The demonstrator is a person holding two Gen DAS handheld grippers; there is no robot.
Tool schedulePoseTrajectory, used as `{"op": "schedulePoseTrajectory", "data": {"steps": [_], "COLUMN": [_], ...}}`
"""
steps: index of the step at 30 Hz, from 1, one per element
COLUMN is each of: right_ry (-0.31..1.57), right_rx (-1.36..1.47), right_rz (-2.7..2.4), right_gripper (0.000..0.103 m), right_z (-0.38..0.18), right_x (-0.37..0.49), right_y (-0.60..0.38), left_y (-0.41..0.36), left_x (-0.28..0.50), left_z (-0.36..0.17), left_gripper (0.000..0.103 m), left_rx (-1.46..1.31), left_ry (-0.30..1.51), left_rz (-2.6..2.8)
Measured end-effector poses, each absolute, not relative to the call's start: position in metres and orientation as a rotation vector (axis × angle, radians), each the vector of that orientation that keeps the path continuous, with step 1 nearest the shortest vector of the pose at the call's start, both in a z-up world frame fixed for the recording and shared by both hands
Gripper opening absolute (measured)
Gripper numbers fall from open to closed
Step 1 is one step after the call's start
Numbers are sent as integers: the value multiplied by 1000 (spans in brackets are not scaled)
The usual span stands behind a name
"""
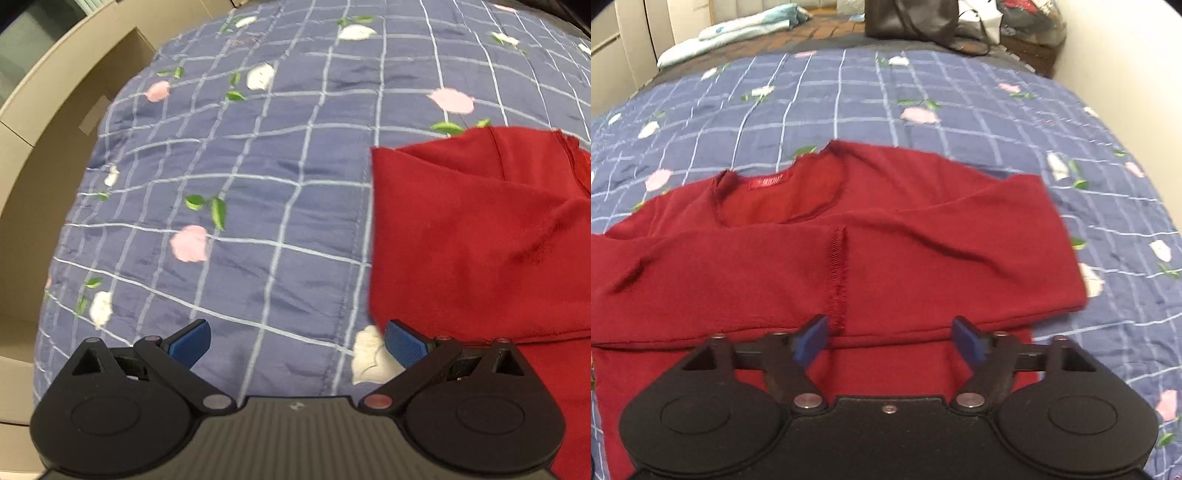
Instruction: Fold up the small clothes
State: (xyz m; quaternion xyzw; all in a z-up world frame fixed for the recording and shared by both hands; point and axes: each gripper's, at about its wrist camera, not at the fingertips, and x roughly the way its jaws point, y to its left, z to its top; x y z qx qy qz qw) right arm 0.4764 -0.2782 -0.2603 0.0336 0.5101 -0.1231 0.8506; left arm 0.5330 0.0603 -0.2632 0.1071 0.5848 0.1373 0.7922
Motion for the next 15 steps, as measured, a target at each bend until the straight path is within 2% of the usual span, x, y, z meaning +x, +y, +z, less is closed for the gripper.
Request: {"op": "schedulePoseTrajectory", "data": {"steps": [6,15], "right_ry": [1046,1124], "right_rx": [93,92], "right_rz": [-262,-260], "right_gripper": [99,102], "right_z": [-236,-229], "right_x": [442,378], "right_y": [-287,-288], "left_y": [57,49], "left_x": [527,514], "left_z": [-225,-183], "left_gripper": [102,102], "left_rx": [204,197], "left_ry": [1206,1140], "left_rz": [280,264]}}
